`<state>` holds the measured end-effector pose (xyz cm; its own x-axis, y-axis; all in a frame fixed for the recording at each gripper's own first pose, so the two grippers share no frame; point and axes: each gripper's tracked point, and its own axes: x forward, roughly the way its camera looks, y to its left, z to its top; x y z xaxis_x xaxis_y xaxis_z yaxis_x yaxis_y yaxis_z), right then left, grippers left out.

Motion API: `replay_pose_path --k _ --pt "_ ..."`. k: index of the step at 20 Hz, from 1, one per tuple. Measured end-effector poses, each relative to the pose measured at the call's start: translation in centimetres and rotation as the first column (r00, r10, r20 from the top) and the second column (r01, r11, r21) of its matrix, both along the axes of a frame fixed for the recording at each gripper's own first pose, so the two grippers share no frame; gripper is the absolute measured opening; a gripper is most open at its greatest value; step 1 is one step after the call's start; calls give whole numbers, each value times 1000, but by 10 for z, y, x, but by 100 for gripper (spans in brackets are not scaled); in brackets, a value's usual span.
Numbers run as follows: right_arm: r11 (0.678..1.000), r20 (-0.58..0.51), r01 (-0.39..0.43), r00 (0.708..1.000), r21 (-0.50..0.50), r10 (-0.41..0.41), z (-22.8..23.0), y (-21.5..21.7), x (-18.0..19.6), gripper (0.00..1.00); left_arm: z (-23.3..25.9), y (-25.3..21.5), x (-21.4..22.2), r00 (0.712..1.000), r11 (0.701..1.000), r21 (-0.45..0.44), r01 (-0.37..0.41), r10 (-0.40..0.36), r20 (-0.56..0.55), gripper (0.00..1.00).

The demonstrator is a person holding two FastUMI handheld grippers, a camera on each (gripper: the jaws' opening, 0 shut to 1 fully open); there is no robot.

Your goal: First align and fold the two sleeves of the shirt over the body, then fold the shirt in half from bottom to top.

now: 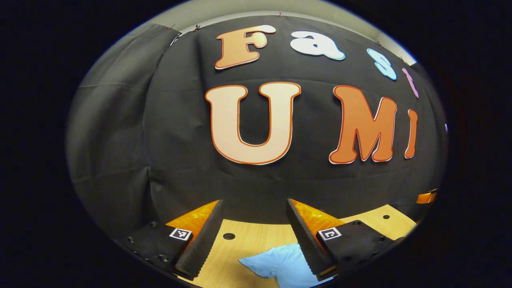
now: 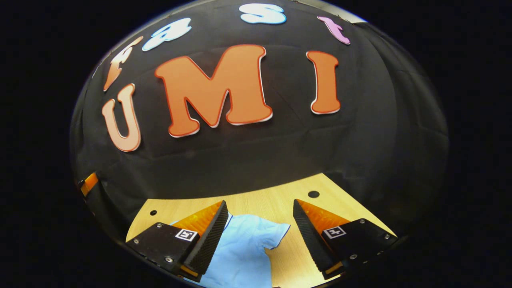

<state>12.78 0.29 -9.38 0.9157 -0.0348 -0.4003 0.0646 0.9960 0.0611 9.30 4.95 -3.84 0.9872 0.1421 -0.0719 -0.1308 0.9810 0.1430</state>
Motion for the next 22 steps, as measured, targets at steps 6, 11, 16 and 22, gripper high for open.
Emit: replay_pose_path --k 6,11,16,22 --pt "997 -366 70 929 41 -51 -92 4 13 99 -21 22 14 999 1000 -25 13 -14 -47 99" --pt "990 -599 139 794 14 -103 -183 -15 45 99 -30 47 19 997 1000 -16 -14 13 -70 99" --pt "977 -724 211 671 -21 -161 -247 -34 60 99 -44 71 20 994 998 -18 -52 50 -101 99" --pt "970 -775 237 604 -44 -183 -281 -38 62 99 -62 95 20 985 994 -25 -106 102 -140 99"
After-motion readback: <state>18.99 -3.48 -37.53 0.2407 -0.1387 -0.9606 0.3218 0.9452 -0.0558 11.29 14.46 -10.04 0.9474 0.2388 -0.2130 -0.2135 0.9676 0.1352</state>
